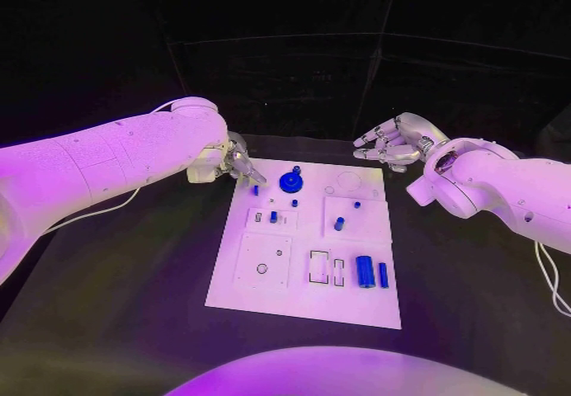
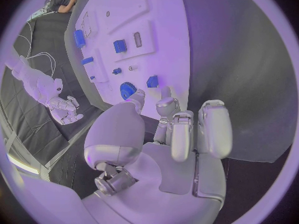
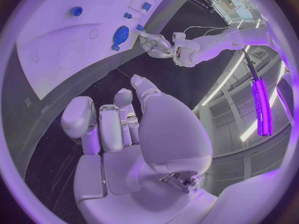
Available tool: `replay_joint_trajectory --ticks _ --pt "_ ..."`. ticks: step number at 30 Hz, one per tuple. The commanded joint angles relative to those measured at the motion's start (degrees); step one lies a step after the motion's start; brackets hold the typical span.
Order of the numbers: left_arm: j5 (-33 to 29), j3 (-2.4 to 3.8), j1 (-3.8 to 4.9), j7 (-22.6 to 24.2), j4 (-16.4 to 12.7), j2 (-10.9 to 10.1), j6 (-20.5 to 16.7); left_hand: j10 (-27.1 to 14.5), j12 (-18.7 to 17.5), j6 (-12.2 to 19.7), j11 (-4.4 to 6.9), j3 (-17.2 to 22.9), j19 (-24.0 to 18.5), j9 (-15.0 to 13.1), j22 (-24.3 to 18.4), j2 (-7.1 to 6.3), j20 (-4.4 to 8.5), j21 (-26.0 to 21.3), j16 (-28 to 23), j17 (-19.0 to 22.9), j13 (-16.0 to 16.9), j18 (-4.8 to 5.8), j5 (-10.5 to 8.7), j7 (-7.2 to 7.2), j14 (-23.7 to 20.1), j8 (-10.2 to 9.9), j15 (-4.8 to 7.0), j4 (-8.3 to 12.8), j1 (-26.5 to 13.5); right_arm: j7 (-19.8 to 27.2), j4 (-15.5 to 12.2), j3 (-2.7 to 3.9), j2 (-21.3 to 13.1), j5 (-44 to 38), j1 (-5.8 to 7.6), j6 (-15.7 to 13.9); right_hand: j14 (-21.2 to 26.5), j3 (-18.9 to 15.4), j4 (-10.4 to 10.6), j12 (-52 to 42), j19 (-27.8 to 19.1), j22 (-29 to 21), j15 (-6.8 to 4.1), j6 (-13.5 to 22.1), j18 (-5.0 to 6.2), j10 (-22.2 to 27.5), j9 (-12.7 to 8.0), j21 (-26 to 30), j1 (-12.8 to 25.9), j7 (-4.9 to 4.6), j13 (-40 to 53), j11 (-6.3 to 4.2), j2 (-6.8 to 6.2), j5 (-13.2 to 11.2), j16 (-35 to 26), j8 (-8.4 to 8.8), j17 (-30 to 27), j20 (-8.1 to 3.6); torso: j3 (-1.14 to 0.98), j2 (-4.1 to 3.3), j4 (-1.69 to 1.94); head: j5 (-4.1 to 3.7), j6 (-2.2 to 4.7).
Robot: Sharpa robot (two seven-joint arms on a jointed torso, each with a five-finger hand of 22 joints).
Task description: Assemble the parts on the task board
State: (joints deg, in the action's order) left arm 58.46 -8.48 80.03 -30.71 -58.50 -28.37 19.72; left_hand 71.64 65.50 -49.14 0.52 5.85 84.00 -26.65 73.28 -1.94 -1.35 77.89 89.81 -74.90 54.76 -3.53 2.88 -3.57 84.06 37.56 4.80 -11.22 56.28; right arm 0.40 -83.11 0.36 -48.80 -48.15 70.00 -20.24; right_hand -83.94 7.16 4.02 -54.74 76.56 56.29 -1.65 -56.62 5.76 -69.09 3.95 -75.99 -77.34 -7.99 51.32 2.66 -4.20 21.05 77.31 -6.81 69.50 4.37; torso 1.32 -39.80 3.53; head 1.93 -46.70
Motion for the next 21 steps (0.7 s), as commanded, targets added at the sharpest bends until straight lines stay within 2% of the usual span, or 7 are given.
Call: replay_joint_trajectory --ticks 1,21 --pt "0.41 0.01 0.02 0.22 -0.30 0.11 -0.16 0.04 0.32 -0.49 0.10 -0.38 0.24 0.08 0.15 0.04 -0.42 0.20 0.19 -15.10 0.18 -0.09 -0.13 -0.01 5.94 -0.24 -0.46 -0.08 0.50 0.46 -0.05 0.04 0.05 0.15 0.10 0.35 -1.93 0.40 0.05 0.23 -0.37 -0.08 -0.13 0.52 0.38 0.30 -0.09 0.33 0.58 0.07 0.00 -0.01 0.07 0.35 -0.30 -0.23 -0.03 -0.09 -0.01 -0.02 0.01 0.00 0.01" --pt "0.41 -0.03 -0.19 0.12 -0.03 0.75 1.15 0.32 0.60 -1.14 0.28 -0.81 0.37 0.46 0.55 1.30 -0.30 0.40 0.19 -15.10 0.34 -0.03 -0.13 0.17 5.94 -0.17 -0.31 1.12 3.39 0.44 0.02 0.04 0.24 0.15 0.10 0.47 -1.94 0.59 0.00 0.15 -0.36 -0.06 -0.14 0.56 0.38 0.27 -0.09 0.35 0.55 0.07 0.06 -0.02 0.10 0.43 -0.29 -0.23 0.03 -0.10 -0.01 -0.01 -0.03 0.09 -0.11"
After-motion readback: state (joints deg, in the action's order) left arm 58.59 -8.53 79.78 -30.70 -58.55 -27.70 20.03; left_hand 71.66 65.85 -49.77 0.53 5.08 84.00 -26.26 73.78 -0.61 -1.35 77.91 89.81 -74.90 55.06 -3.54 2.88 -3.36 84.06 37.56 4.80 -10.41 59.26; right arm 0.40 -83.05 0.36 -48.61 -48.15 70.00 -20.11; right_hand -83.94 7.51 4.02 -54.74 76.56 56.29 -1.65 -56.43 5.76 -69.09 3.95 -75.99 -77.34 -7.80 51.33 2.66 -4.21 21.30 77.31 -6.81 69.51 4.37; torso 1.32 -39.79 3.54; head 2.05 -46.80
